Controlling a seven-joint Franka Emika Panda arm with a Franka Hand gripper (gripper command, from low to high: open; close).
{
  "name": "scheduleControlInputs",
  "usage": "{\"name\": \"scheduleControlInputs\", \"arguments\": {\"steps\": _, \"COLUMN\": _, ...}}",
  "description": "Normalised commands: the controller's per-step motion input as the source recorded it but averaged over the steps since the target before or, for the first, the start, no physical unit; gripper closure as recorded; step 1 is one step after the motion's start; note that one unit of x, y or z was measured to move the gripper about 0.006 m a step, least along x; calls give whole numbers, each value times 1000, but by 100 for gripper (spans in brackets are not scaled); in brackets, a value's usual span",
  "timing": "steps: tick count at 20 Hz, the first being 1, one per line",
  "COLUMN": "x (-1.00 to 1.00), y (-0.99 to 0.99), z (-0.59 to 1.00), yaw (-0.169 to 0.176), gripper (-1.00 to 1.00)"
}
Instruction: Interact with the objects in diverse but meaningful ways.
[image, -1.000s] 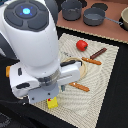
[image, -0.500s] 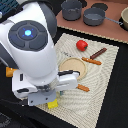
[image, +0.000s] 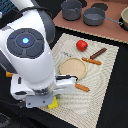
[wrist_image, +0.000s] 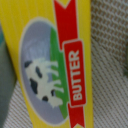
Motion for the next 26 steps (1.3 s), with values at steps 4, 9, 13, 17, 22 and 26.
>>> {"name": "scheduleControlInputs", "arguments": {"steps": 4, "x": -10, "y": 79, "z": 404, "yaw": -3, "gripper": 100}}
{"name": "scheduleControlInputs", "arguments": {"steps": 9, "x": -90, "y": 398, "z": 383, "yaw": 30, "gripper": 100}}
{"name": "scheduleControlInputs", "arguments": {"steps": 13, "x": -265, "y": 694, "z": 444, "yaw": 55, "gripper": 100}}
{"name": "scheduleControlInputs", "arguments": {"steps": 17, "x": -288, "y": 834, "z": 345, "yaw": 61, "gripper": 100}}
{"name": "scheduleControlInputs", "arguments": {"steps": 22, "x": -354, "y": 848, "z": 277, "yaw": 68, "gripper": 100}}
{"name": "scheduleControlInputs", "arguments": {"steps": 26, "x": -621, "y": 692, "z": 57, "yaw": 66, "gripper": 100}}
